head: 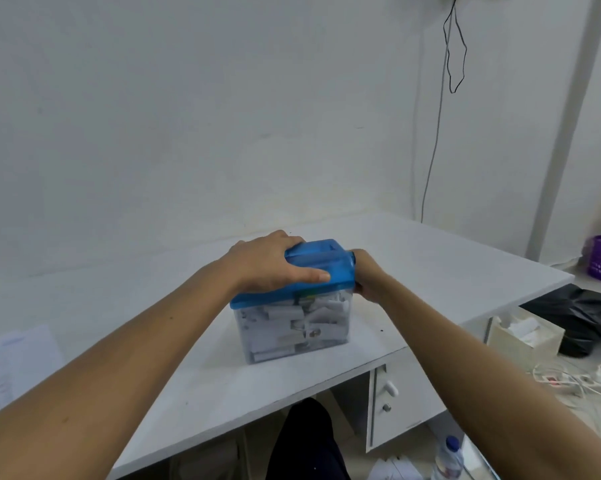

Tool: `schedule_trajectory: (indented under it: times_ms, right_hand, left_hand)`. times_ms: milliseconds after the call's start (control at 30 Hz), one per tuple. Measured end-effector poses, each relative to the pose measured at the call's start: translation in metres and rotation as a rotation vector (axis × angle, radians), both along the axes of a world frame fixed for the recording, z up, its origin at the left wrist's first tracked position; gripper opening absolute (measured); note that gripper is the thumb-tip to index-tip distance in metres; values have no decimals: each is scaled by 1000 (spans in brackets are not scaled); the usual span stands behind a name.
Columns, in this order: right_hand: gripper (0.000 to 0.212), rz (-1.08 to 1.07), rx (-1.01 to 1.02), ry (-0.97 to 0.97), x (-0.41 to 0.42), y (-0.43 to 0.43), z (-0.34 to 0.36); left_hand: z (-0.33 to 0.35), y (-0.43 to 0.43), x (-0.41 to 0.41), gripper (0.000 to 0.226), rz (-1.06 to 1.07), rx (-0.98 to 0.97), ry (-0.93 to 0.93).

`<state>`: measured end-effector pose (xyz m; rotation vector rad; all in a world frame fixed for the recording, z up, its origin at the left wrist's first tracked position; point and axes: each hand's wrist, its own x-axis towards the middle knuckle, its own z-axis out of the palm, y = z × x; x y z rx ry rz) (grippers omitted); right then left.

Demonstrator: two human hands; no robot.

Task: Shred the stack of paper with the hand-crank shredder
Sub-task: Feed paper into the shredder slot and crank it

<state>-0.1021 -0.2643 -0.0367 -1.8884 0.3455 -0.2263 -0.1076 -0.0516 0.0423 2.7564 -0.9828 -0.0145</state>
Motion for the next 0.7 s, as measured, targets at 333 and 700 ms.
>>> schedule_trajectory:
  times_ms: [333,700]
  right_hand:
    - [29,57,-34,166,-88,9,8]
    - [34,116,-47,-535,-108,0,176]
  left_hand:
    - [1,-2,-1,93,58,20,19]
    - [0,-3,2,103,21,29,31]
